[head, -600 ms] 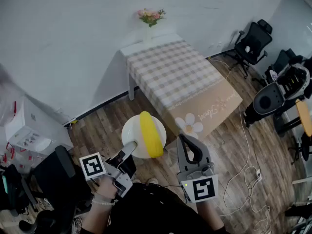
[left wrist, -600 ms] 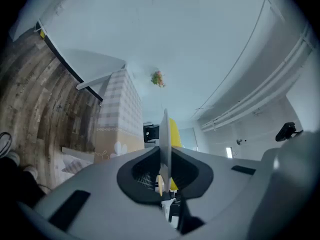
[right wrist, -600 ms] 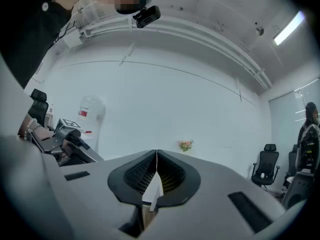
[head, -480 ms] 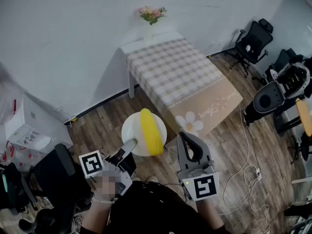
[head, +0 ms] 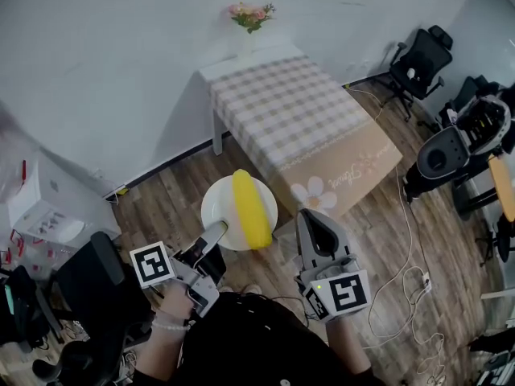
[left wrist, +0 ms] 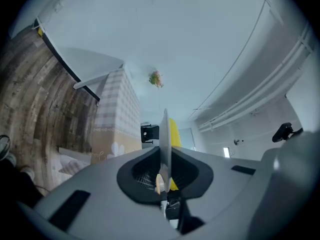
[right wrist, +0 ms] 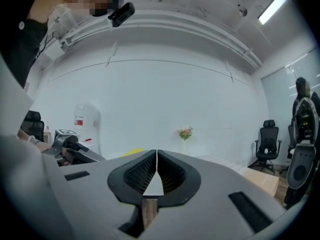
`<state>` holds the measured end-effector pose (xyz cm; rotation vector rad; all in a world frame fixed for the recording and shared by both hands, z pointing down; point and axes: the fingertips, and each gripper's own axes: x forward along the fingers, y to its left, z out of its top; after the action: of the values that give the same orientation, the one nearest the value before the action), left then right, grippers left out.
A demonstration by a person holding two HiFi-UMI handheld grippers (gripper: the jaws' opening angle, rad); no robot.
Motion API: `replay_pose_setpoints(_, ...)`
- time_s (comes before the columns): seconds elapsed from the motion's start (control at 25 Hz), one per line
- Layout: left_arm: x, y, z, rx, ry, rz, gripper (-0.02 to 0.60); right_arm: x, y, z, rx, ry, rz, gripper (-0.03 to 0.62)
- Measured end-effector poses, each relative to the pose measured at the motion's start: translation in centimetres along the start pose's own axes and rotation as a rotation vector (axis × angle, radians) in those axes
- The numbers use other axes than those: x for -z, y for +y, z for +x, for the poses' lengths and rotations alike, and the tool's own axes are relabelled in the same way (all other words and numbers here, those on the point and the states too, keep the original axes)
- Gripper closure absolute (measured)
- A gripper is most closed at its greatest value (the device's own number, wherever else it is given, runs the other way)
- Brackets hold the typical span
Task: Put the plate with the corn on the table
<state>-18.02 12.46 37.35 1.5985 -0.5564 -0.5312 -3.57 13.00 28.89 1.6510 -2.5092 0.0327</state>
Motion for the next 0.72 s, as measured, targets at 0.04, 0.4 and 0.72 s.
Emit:
replay_pose_setpoints(0.04, 0.0, 0.0, 0.0, 0.003, 0.003, 0.002, 0.545, 0.6, 0.1, 0.2, -0.015, 0.019, 0.046, 0.551)
replay_pose_setpoints(0.4, 0.1, -0.3, 0.2, 0.009, 0.018, 0.006, 0.545, 5.3, 0.7, 2.2, -0.166, 0.115, 0.635, 0.549)
replay_pose_setpoints(0.72, 0.9, -0.7, 0.6, 0.024, 0.024, 0.006, 0.545, 6.6, 1.4, 2.9, -0.257, 0.125, 0.898, 0.473)
